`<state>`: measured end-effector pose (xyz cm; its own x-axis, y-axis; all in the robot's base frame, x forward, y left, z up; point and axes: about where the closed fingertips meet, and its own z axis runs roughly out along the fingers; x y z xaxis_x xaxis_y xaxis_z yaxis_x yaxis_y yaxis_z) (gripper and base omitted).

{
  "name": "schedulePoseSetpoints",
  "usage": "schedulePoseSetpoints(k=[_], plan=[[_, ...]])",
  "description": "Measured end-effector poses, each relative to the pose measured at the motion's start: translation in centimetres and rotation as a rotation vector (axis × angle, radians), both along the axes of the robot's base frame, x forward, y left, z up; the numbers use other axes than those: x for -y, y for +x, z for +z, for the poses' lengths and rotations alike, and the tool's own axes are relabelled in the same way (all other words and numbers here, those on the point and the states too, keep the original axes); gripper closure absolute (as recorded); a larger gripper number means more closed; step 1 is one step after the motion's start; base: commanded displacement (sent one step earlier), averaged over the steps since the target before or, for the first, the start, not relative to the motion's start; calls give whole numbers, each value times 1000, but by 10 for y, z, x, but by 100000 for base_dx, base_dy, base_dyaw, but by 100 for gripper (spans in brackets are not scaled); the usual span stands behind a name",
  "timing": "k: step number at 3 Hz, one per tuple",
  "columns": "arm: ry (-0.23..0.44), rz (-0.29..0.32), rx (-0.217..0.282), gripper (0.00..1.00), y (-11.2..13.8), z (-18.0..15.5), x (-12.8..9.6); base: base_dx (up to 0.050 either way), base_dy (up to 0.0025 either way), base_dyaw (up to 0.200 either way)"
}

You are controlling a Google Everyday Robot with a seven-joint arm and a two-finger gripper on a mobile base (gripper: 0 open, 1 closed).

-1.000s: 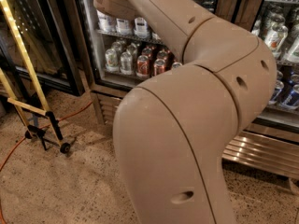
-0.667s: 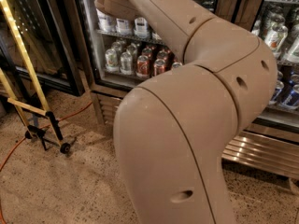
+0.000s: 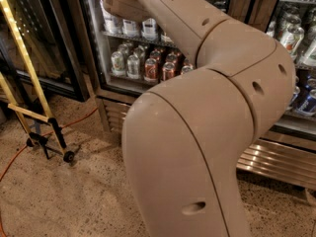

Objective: Close left fridge door

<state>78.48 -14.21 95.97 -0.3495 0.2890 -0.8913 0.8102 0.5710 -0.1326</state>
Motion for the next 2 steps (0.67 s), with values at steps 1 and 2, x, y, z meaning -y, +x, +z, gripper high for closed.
schedulePoseSetpoints(k=[1,2], plan=[[175,83,44,37,9,13,13,0,0,0],[444,86,57,61,12,2,40,0,0,0]])
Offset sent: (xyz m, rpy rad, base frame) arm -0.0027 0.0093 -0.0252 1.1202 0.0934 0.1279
